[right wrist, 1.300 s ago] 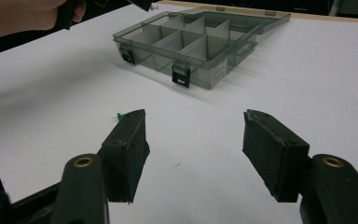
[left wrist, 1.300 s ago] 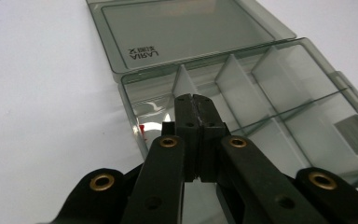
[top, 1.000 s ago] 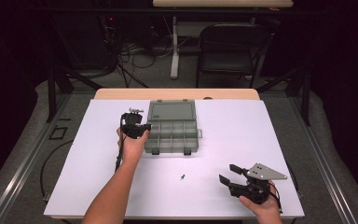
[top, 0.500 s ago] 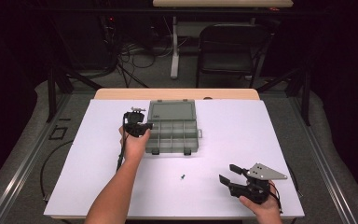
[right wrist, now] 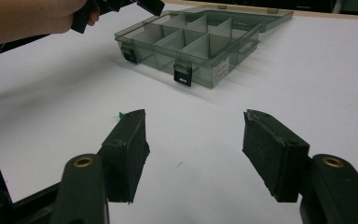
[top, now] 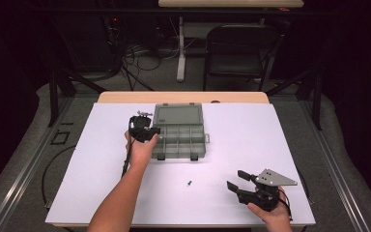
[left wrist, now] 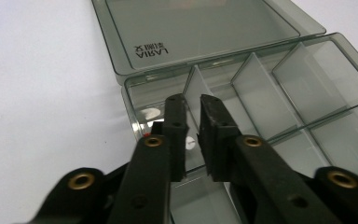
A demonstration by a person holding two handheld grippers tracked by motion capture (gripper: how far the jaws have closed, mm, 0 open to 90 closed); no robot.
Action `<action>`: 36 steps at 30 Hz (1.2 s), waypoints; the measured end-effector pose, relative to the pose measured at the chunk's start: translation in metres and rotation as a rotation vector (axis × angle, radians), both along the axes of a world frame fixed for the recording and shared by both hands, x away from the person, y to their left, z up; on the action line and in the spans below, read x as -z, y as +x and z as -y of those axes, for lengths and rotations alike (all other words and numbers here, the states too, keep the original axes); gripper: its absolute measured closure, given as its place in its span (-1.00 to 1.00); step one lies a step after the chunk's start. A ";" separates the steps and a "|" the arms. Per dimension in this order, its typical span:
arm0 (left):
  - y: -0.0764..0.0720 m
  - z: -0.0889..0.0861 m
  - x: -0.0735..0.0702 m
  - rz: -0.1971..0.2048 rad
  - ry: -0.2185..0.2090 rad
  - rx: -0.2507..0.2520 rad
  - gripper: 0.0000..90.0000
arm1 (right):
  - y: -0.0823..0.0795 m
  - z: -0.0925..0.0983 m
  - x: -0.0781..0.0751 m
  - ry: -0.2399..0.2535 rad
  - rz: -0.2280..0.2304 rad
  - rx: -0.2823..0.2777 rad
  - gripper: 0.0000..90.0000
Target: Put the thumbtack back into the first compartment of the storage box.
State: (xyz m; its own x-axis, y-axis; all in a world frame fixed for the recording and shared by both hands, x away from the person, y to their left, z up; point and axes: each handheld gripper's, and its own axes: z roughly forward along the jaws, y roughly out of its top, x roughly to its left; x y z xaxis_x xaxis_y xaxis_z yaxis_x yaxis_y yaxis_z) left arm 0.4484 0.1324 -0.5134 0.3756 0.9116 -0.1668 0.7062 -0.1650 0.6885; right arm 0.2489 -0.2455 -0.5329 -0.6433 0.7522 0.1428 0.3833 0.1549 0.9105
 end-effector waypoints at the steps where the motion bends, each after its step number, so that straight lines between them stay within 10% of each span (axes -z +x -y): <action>1: 0.000 0.000 0.000 0.000 0.000 0.000 0.62 | 0.000 0.000 0.000 0.000 0.000 0.000 -0.14; 13: -0.020 0.007 -0.018 0.087 0.022 0.041 -0.03 | 0.000 0.000 0.001 -0.003 -0.001 0.000 -0.15; 36: -0.087 0.026 -0.022 0.128 -0.079 0.198 -0.08 | -0.003 -0.005 -0.002 0.000 0.014 -0.033 -0.21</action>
